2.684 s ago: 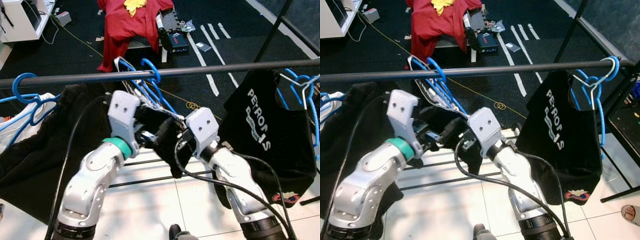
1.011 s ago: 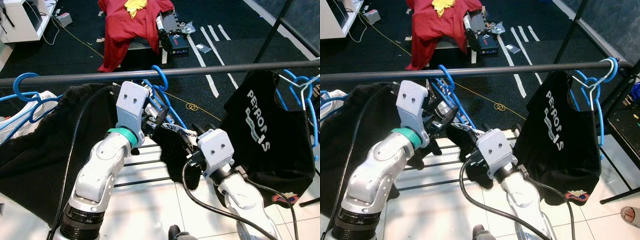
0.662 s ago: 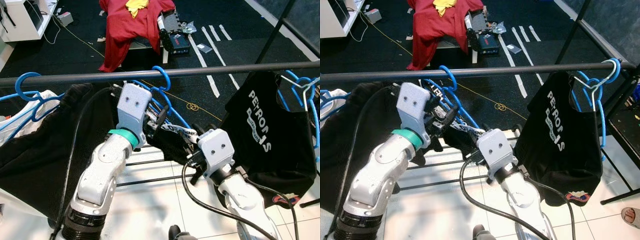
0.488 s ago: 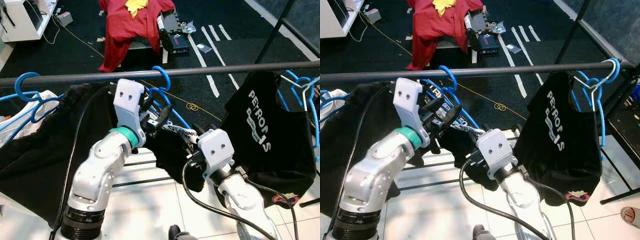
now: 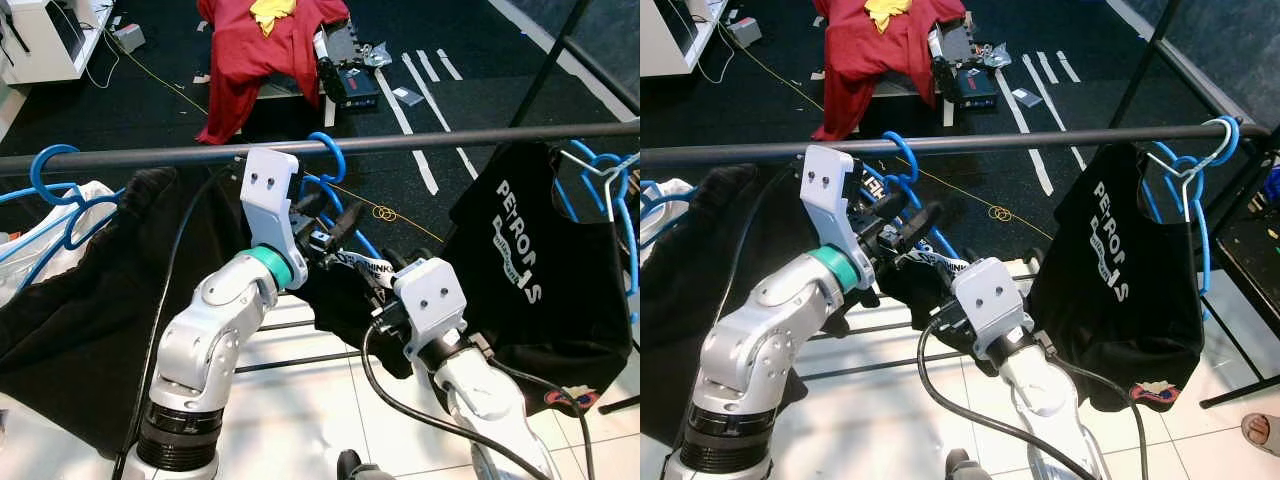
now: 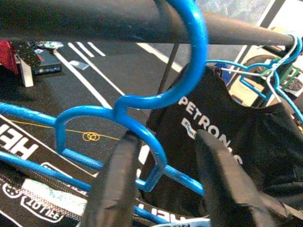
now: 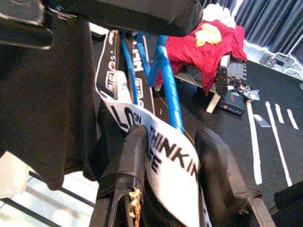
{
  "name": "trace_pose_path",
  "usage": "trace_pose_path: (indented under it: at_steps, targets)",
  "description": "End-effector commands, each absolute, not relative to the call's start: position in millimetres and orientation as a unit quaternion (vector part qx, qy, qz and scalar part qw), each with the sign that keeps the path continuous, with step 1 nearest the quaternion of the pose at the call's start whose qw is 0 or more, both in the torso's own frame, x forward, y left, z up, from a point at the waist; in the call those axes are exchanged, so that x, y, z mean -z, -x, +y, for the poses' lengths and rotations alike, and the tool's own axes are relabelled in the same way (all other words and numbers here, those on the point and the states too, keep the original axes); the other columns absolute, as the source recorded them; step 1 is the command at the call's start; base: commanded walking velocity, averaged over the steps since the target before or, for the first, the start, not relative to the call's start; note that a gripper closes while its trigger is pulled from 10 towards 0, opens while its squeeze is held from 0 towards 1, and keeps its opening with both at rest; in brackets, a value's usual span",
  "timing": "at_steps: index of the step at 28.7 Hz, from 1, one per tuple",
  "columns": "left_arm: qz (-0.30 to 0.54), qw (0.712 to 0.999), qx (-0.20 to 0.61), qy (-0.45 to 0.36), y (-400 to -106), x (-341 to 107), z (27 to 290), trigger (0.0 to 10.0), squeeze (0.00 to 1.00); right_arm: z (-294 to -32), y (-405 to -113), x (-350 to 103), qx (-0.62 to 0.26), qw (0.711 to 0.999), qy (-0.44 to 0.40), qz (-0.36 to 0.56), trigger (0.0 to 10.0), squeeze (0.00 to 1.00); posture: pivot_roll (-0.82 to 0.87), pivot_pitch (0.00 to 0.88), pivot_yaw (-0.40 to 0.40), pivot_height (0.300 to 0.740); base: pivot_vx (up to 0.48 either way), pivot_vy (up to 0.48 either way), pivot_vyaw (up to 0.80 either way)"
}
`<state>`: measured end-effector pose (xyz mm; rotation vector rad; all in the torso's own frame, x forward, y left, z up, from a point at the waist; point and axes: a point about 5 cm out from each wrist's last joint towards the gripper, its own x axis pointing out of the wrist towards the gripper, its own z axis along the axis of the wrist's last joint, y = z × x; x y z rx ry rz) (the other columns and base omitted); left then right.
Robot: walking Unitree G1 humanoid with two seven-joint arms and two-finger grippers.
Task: Hang hanger
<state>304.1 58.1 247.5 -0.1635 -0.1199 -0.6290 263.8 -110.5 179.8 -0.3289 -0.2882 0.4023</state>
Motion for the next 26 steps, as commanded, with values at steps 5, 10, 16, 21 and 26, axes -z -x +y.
trace_pose_path:
  at_steps: [5,10,16,21,26]
  targets:
    - [-0.039,0.945,0.317,0.077,-305.1,-240.0,47.5,0.0,0.0,-109.0,-261.0,-176.6,-0.199,0.957,0.159,-0.135,10.0,0.0,-0.13,0.165,0.076,0.74,0.0,0.0,0.0]
    - [-0.038,0.946,0.313,0.077,-306.3,-239.4,46.9,0.0,0.0,-108.6,-261.1,-176.5,-0.201,0.957,0.16,-0.135,10.0,0.0,-0.14,0.162,0.075,0.74,0.0,0.0,0.0]
    - [-0.037,0.951,0.297,0.079,-309.7,-237.8,47.6,0.0,0.0,-111.0,-262.4,-179.7,-0.199,0.951,0.189,-0.141,10.0,0.0,-0.14,0.162,0.066,0.74,0.0,0.0,0.0]
    - [-0.038,0.953,0.29,0.081,-311.6,-239.0,47.8,0.0,0.0,-114.0,-261.7,-179.6,-0.195,0.949,0.206,-0.139,10.0,0.0,-0.14,0.162,0.061,0.74,0.0,0.0,0.0]
    - [-0.041,0.953,0.289,0.081,-312.6,-240.4,47.9,0.0,0.0,-118.0,-259.2,-178.8,-0.189,0.951,0.209,-0.13,10.0,0.0,-0.14,0.161,0.061,0.74,0.0,0.0,0.0]
